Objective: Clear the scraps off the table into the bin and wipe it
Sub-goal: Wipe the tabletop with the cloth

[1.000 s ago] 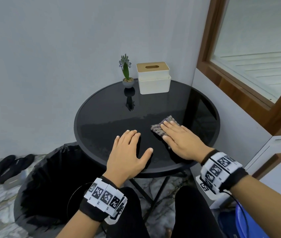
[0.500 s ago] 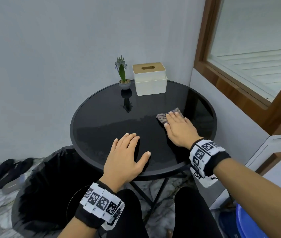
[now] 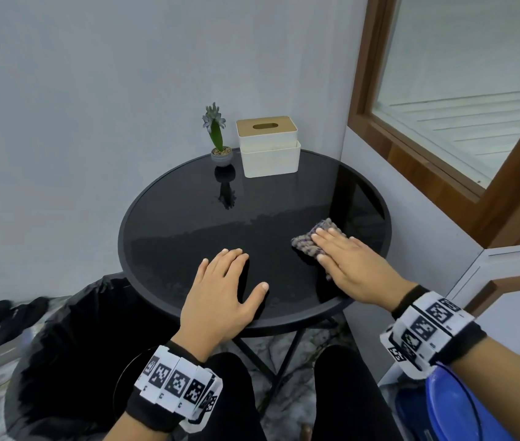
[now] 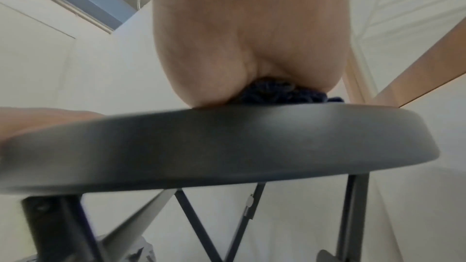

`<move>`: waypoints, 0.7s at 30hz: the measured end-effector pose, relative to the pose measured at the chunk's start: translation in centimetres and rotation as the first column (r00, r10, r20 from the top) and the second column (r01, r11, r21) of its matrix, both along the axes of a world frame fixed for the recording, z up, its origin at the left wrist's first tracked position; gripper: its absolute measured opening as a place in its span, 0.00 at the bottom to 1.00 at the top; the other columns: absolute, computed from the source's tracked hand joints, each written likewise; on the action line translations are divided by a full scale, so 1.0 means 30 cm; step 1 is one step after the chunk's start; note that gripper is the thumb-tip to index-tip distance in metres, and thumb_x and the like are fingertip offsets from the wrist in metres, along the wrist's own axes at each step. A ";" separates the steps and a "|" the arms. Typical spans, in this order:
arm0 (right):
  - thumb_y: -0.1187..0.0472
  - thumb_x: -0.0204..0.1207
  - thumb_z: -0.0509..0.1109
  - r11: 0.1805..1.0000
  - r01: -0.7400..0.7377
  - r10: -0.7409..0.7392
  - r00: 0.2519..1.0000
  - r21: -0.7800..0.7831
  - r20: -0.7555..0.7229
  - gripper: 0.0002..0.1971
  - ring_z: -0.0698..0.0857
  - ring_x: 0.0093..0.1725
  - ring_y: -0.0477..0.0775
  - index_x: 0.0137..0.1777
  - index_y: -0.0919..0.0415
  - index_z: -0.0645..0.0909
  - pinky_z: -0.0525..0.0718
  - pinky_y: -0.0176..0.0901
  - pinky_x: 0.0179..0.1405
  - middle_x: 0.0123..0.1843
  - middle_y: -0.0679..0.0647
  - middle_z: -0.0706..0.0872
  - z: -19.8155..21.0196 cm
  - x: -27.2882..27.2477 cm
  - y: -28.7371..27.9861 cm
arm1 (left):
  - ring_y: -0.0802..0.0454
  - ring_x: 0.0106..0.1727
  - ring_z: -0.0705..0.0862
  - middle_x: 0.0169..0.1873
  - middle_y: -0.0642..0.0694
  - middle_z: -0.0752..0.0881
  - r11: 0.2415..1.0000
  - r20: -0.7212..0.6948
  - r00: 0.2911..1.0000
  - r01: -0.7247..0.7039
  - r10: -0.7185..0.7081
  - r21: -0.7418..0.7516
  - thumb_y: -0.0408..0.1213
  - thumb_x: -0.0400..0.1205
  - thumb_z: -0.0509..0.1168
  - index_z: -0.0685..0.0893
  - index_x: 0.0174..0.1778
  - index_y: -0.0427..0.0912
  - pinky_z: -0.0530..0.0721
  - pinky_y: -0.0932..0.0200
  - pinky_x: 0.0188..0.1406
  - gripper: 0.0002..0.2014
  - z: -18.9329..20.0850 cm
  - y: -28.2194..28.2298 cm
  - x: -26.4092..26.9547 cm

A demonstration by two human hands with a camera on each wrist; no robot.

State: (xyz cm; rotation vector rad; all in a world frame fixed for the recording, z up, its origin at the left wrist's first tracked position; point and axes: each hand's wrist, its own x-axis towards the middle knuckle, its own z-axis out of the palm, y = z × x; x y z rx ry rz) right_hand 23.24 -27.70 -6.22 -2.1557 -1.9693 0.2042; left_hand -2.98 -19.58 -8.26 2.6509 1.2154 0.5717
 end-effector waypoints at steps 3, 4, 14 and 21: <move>0.47 0.87 0.44 0.995 0.101 -0.101 0.995 0.003 0.016 0.27 0.51 0.85 0.47 0.85 0.53 0.54 0.51 0.50 0.83 0.87 0.48 0.55 -0.004 0.035 0.069 | 0.58 0.84 0.57 0.80 0.56 0.68 1.000 0.007 1.000 0.000 0.000 0.007 0.68 0.79 0.48 0.71 0.80 0.50 0.49 0.50 0.85 0.37 -0.001 -0.004 0.000; 0.47 0.87 0.44 0.991 0.131 -0.131 0.991 0.001 0.021 0.28 0.51 0.85 0.48 0.85 0.54 0.54 0.51 0.51 0.83 0.87 0.49 0.55 -0.007 0.039 0.093 | 0.58 0.84 0.57 0.80 0.56 0.68 1.000 0.007 1.000 0.000 0.000 0.009 0.68 0.79 0.48 0.71 0.80 0.50 0.49 0.51 0.84 0.37 0.000 -0.005 0.000; 0.47 0.87 0.47 0.999 -0.019 0.018 1.000 0.049 0.014 0.27 0.51 0.85 0.43 0.85 0.50 0.56 0.50 0.48 0.84 0.86 0.44 0.56 -0.023 -0.044 0.086 | 0.57 0.84 0.59 0.80 0.56 0.69 1.000 -0.010 1.000 0.007 -0.007 0.009 0.67 0.80 0.48 0.71 0.79 0.50 0.51 0.50 0.84 0.36 0.006 -0.005 -0.003; 0.45 0.85 0.50 0.998 -0.031 0.032 0.999 0.060 -0.015 0.28 0.54 0.85 0.43 0.84 0.50 0.58 0.55 0.49 0.83 0.86 0.45 0.59 -0.017 0.037 0.002 | 0.56 0.83 0.60 0.79 0.56 0.70 1.000 -0.004 1.000 0.008 -0.008 0.009 0.67 0.80 0.49 0.72 0.78 0.49 0.52 0.49 0.83 0.35 0.005 -0.001 -0.001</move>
